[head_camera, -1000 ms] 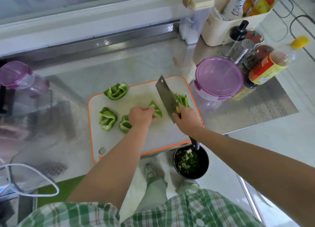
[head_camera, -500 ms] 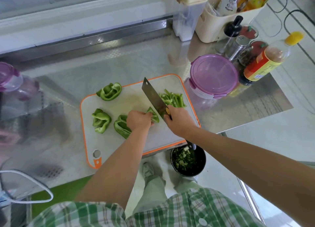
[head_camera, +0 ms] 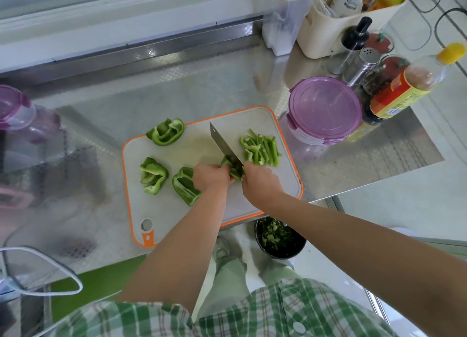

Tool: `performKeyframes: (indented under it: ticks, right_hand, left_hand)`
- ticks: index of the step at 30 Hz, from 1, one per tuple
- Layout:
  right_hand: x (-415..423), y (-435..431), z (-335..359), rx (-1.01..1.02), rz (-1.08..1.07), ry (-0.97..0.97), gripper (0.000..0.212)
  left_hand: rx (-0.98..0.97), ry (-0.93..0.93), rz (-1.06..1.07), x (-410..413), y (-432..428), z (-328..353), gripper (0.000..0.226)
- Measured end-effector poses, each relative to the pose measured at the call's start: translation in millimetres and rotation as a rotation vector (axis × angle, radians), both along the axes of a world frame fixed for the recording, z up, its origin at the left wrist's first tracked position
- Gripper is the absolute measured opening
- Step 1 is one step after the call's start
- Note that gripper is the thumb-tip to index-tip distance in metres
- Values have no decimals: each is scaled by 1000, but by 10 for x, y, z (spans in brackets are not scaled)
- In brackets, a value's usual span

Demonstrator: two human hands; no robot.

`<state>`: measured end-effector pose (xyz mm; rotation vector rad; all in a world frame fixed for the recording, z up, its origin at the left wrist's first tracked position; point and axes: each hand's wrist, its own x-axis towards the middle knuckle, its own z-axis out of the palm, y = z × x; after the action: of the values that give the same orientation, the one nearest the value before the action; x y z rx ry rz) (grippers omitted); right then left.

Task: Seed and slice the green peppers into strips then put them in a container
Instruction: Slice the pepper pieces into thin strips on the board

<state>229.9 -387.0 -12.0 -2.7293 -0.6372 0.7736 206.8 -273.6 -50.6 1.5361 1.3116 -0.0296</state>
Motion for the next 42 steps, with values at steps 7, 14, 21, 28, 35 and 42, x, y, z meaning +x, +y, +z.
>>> performKeyframes:
  ticks: [7,14,21,28,35,42]
  right_hand:
    - [41,-31,-72,107,-68,-43,15]
    - [85,-151,28,185,-27,1,14]
    - [2,-106,-30,159,-42,27,13]
    - [-24,33,-47,81,-49,22,9]
    - [7,4,-77,127,-81,-37,14]
    - [90,-94,45,235,-12,-17,11]
  left_hand:
    - [-18,-53,24,-61,-16,-59,47]
    - [-78,-85,92,-49,-26,-83,37]
    - [-120,-91,91,-53,-3,-83,23]
    - [-125,-50,86,-41,24,-113,34]
    - [-169,-66,92,-66,21,-89,30]
    - [-181,-78,111,-75,7,-90,29]
